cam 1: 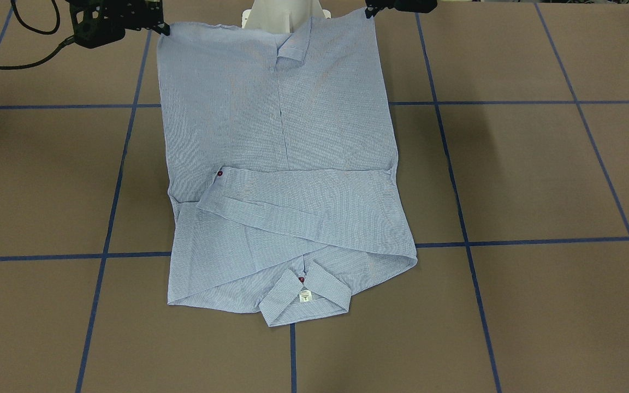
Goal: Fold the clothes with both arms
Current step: 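Lay the hem over the collar with both grippers and release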
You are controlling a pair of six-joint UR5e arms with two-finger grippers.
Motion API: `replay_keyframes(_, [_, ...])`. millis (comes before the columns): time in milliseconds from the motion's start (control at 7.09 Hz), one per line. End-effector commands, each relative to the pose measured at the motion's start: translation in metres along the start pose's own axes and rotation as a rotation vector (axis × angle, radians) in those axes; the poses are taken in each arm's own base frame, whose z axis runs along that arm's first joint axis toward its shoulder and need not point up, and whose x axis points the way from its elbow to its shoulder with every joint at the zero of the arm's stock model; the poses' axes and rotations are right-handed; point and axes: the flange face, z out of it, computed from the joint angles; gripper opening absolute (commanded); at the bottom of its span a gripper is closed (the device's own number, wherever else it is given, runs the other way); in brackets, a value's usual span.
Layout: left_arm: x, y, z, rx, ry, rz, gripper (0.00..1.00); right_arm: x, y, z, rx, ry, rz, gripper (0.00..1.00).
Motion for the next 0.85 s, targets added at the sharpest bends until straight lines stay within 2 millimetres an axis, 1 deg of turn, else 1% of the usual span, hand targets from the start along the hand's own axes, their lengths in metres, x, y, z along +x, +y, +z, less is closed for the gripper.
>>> replay_keyframes(0, [0.015, -0.057, -0.011, 0.12, 0.033, 0.021, 0.0, -0.009, -0.056, -0.011, 0.084, -0.016, 0.037, 0.0])
replay_keyframes(141, [0.027, -0.097, -0.009, 0.124, 0.034, 0.022, 0.0, -0.019, -0.086, -0.016, 0.121, -0.024, 0.05, 0.0])
replay_keyframes(282, [0.028, -0.135, -0.022, 0.15, 0.033, 0.045, 0.0, -0.024, -0.117, -0.022, 0.157, -0.026, 0.071, 0.0])
replay_keyframes(423, [0.016, -0.168, -0.028, 0.184, 0.011, 0.071, 0.0, -0.026, -0.144, -0.022, 0.181, -0.016, 0.096, 0.0])
replay_keyframes(564, [0.001, -0.206, -0.034, 0.232, -0.02, 0.085, 0.0, -0.027, -0.171, -0.023, 0.203, -0.008, 0.119, 0.0])
replay_keyframes(705, [0.001, -0.238, -0.04, 0.27, -0.034, 0.087, 0.0, -0.034, -0.194, -0.021, 0.219, -0.001, 0.135, 0.0])
